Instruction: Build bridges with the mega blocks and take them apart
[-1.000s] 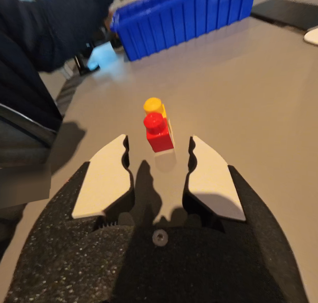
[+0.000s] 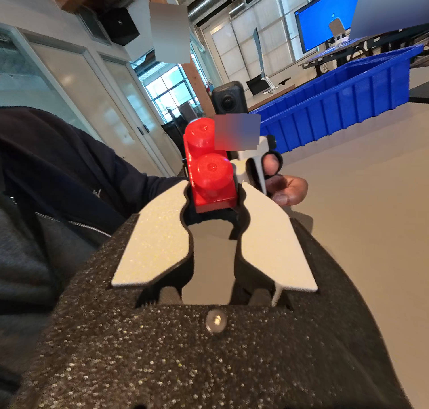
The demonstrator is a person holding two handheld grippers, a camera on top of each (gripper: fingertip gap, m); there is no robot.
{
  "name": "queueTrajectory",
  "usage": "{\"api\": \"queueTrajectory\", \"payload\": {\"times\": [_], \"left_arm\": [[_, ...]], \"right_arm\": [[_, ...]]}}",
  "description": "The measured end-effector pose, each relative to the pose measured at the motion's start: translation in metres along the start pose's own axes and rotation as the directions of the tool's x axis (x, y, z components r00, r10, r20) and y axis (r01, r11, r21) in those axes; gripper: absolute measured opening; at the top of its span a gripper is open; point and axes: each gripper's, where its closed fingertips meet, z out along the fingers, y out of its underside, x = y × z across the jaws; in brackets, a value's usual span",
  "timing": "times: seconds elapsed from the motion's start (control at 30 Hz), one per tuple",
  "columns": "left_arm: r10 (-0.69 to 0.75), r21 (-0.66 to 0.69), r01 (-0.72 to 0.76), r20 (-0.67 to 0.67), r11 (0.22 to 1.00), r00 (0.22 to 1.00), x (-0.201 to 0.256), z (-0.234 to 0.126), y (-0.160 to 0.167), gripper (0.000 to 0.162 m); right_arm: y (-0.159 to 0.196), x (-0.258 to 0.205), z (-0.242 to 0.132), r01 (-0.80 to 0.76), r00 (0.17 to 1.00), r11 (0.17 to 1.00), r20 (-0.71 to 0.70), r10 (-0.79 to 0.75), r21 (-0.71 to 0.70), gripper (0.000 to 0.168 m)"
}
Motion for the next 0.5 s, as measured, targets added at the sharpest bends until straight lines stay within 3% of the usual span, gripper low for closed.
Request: {"api": "queueTrajectory", "payload": {"times": [0.17,0.3,0.5], "left_arm": [[0.028,-0.15,-0.013,0.093,0.989,0.995,-0.018,-0.026,0.007,0.05],[0.101,-0.187,-0.079,0.108,0.979,0.989,-0.019,-0.034,0.002,0.048],[0.271,-0.383,-0.226,0.067,0.896,0.96,-0.018,-0.028,0.035,0.041]], "right_arm": [[-0.011,0.022,-0.018,0.14,0.975,0.99,-0.173,-0.141,-0.015,0.038],[0.004,0.044,-0.027,0.267,0.9,0.939,-0.292,-0.323,-0.217,0.038],[0.032,0.054,-0.014,0.341,0.833,0.835,-0.273,-0.481,-0.432,0.038]]}}
